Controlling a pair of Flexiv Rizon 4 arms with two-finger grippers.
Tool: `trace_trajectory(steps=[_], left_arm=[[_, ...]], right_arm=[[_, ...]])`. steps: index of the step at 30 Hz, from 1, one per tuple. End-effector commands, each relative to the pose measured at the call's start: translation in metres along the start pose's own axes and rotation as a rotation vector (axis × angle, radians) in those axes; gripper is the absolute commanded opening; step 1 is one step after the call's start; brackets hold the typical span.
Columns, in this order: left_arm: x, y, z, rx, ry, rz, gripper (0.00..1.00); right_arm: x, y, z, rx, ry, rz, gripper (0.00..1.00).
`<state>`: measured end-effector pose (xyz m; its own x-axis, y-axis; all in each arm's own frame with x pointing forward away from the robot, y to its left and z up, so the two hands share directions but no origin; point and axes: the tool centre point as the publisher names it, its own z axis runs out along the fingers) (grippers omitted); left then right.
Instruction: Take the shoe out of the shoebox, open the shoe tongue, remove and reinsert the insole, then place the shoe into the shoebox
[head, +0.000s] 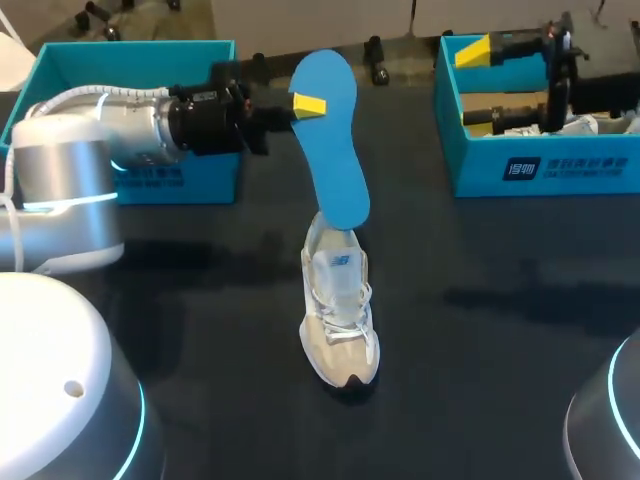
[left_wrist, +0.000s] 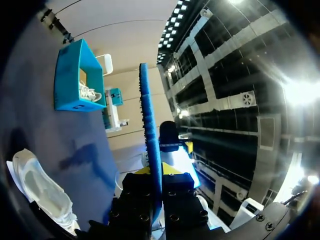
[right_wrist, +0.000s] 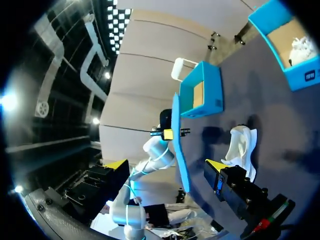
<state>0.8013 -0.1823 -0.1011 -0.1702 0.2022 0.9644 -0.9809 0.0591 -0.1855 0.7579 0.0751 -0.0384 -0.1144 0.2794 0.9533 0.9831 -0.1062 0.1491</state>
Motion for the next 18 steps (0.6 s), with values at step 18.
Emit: trace_trajectory(steps=[18], left_arm=[[-0.018,-0.012,0.014,0.011,-0.048,-0.057,0.00]], right_arm=[[0.052,-0.002,0.027,-0.074,-0.487,-0.133,1.00]])
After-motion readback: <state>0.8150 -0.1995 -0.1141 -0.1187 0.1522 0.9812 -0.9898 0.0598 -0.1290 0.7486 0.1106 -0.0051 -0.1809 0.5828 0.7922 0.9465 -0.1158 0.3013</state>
